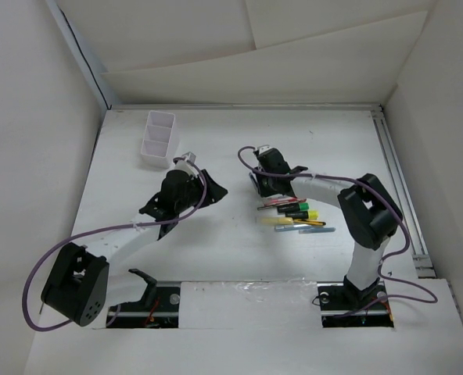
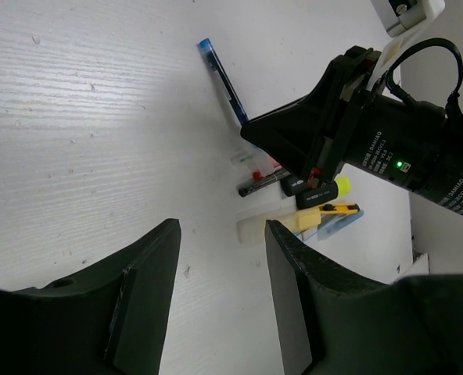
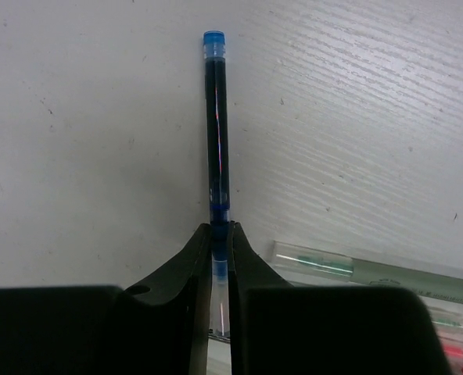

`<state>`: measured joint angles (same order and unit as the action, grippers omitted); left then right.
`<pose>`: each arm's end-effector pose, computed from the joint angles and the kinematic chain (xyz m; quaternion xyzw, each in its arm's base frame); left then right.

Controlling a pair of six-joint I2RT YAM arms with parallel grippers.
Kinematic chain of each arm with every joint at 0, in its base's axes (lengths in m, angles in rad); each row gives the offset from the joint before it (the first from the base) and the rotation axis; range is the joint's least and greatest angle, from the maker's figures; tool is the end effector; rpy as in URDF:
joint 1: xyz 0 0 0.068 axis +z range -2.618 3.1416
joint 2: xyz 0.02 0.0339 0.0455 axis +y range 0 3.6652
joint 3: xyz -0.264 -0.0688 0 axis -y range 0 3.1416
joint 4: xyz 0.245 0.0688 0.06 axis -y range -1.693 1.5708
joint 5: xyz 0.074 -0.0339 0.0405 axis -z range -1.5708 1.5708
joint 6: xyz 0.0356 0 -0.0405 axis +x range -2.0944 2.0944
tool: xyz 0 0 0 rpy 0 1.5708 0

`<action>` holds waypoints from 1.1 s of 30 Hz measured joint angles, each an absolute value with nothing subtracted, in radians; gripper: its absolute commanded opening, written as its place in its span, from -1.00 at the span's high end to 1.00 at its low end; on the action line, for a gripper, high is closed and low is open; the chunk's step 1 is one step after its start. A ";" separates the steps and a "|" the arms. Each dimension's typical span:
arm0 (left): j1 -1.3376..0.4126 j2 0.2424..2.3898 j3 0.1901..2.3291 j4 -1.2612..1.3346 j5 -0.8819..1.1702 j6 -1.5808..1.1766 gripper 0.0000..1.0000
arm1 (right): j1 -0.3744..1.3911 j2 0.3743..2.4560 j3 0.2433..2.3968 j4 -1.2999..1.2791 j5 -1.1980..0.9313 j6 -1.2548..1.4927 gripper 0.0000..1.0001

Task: Sort the stationery into containers
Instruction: Grab a piece of stationery with the right arm, then pass the stationery from the right arm to the left

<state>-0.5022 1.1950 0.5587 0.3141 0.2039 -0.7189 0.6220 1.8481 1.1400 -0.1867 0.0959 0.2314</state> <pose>0.2236 -0.1310 0.2273 -0.0281 0.8089 -0.4010 0.4291 0.3156 0.2221 0.1683 -0.1673 0.9275 0.0959 0.3202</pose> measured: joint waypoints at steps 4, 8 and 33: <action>-0.502 1.195 0.565 0.304 0.197 -0.724 0.18 | 0.623 1.838 1.138 -0.195 0.088 0.231 1.00; -0.502 1.195 0.585 0.301 0.196 -0.735 0.23 | 0.631 1.768 1.125 -0.210 0.046 0.231 1.00; -0.495 1.267 0.785 0.311 0.146 -0.794 0.20 | 0.723 1.514 1.076 -0.074 -0.286 0.232 1.00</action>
<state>-0.4950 1.2667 0.7849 0.3107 0.1455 -0.7944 0.7235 1.5135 1.0756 -0.0742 -0.2863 0.2317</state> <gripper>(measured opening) 0.386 0.133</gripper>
